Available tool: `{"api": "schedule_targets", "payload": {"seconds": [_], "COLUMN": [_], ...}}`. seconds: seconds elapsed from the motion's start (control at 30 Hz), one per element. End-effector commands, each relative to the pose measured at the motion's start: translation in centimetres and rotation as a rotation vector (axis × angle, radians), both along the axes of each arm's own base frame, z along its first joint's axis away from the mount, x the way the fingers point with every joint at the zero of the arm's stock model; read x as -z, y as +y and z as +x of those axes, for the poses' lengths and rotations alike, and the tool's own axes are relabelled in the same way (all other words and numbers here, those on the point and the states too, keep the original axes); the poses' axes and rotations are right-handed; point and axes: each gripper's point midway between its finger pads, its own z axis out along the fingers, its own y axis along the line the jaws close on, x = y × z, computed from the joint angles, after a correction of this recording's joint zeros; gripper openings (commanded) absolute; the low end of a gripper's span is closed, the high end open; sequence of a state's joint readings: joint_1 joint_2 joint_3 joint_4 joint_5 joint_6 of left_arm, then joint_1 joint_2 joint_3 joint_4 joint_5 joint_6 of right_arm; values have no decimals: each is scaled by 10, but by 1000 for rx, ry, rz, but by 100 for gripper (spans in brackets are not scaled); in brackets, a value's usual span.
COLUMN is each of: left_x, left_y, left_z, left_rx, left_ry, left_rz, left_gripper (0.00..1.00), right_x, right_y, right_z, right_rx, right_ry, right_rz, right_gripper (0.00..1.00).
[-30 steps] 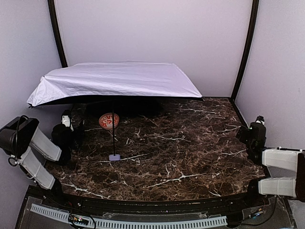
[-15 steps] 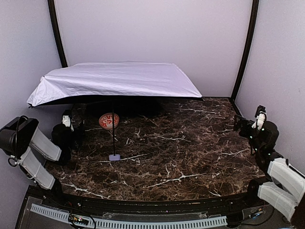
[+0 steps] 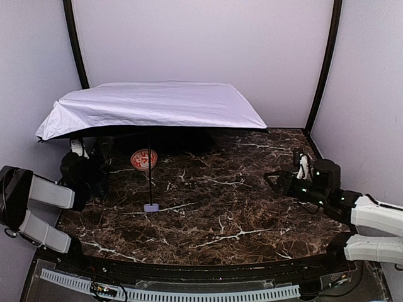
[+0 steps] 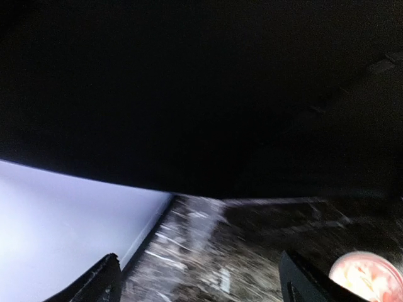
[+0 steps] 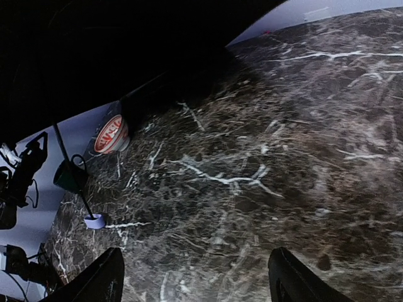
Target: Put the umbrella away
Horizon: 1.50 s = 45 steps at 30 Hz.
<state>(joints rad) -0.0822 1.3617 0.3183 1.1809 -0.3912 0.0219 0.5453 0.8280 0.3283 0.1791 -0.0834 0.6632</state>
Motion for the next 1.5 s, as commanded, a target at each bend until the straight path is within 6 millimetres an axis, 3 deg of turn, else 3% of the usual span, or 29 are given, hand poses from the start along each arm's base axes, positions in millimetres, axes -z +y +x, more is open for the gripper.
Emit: {"api": "schedule_targets", "payload": {"seconds": [0.0,0.07,0.13,0.2,0.3,0.47,0.57,0.73,0.83,0.93,1.1,1.23,1.3,1.37,1.47], "left_x": [7,-1,-3,-3,-17,-34,-38,-40,-40,-38,-33,-33,-31,-32,-32], "left_y": [-54,-71,-80,-92,-97,-113,-112,-108,-111,-114,-123,-127,-127,-127,-132], "left_z": [0,-7,-16,-21,-23,-27,-30,-33,-33,-32,-28,-28,-28,-29,-29], "left_rx": [184,196,242,314,306,342,334,313,331,344,388,409,411,414,438], "left_ry": [27,6,-19,-28,-60,-67,-79,-85,-86,-80,-56,-56,-52,-55,-57], "left_rz": [63,117,59,-3,23,100,105,118,116,115,119,117,119,118,115], "left_gripper": [87,87,87,86,86,86,86,86,86,86,86,86,86,86,86], "right_x": [-51,-57,-63,-90,-100,-114,-109,-90,-81,-81,-82,-74,-72,-74,-96], "right_y": [62,110,162,215,284,353,384,397,394,399,402,401,400,401,399], "right_z": [16,18,18,19,26,60,85,132,145,146,151,156,159,159,153], "right_rx": [-5,-84,-168,-240,-303,-283,-266,-148,-111,-131,-130,-118,-120,-136,-166], "right_ry": [-96,-106,-126,-197,-248,-304,-314,-276,-273,-284,-281,-269,-255,-249,-283], "right_rz": [-20,-67,-108,-93,-81,-23,-40,-58,-23,14,44,59,71,88,126], "right_gripper": [76,72,72,72,72,75,77,75,64,43,33,31,21,2,0]}}
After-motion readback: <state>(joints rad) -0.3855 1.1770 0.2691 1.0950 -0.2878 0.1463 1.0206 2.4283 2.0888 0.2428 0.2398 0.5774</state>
